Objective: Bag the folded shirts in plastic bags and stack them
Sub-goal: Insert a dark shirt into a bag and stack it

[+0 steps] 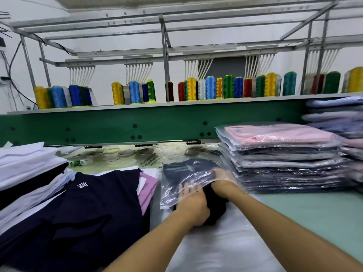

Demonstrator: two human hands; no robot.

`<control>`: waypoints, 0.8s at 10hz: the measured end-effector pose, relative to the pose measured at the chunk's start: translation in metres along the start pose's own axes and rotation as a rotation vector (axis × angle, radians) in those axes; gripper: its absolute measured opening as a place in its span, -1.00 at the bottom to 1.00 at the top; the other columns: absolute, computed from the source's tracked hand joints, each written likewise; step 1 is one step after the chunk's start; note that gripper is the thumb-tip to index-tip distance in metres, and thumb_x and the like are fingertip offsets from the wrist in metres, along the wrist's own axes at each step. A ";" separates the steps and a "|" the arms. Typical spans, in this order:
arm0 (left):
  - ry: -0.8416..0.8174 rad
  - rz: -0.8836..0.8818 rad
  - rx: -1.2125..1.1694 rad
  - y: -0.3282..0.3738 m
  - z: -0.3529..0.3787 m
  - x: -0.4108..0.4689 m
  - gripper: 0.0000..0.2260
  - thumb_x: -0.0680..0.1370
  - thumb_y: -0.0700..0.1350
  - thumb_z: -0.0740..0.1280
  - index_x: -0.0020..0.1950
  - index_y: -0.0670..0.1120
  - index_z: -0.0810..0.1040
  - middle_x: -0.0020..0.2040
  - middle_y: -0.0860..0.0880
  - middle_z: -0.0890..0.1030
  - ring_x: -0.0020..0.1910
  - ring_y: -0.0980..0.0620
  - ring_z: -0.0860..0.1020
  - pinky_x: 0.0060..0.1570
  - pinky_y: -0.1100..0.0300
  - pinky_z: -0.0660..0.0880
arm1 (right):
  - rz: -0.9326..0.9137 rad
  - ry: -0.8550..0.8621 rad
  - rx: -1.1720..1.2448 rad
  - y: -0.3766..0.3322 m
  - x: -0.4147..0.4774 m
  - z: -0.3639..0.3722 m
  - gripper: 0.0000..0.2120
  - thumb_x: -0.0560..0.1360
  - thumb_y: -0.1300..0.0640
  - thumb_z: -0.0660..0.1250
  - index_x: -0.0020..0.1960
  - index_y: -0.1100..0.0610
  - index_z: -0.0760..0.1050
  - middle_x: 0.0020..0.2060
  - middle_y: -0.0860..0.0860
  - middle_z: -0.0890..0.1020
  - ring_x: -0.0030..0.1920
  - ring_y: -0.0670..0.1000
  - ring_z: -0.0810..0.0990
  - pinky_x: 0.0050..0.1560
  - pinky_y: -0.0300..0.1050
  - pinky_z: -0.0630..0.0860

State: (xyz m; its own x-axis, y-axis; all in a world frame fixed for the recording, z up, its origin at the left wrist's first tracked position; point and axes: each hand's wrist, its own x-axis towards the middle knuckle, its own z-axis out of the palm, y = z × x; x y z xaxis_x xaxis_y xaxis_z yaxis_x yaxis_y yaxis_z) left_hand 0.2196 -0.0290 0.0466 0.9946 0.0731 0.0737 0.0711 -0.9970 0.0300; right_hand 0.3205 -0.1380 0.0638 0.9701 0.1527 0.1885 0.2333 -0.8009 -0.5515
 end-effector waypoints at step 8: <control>-0.257 0.117 0.016 -0.026 0.003 0.038 -0.13 0.36 0.29 0.30 0.59 0.04 0.08 0.57 -0.09 0.25 0.55 -0.25 0.14 0.46 -0.37 -0.14 | 0.097 -0.013 -0.005 0.025 0.010 0.010 -0.63 0.58 0.20 0.24 0.31 -0.10 0.54 0.25 -0.01 0.61 0.18 0.08 0.60 0.15 -0.12 0.50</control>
State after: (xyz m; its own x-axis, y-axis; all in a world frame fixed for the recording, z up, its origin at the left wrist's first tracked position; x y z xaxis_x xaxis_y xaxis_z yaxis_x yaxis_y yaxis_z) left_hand 0.2555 -0.0007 0.0452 0.9825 -0.0493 -0.1797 -0.0464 -0.9987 0.0201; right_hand 0.3368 -0.1506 0.0442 0.9890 0.0819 0.1235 0.1377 -0.8154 -0.5622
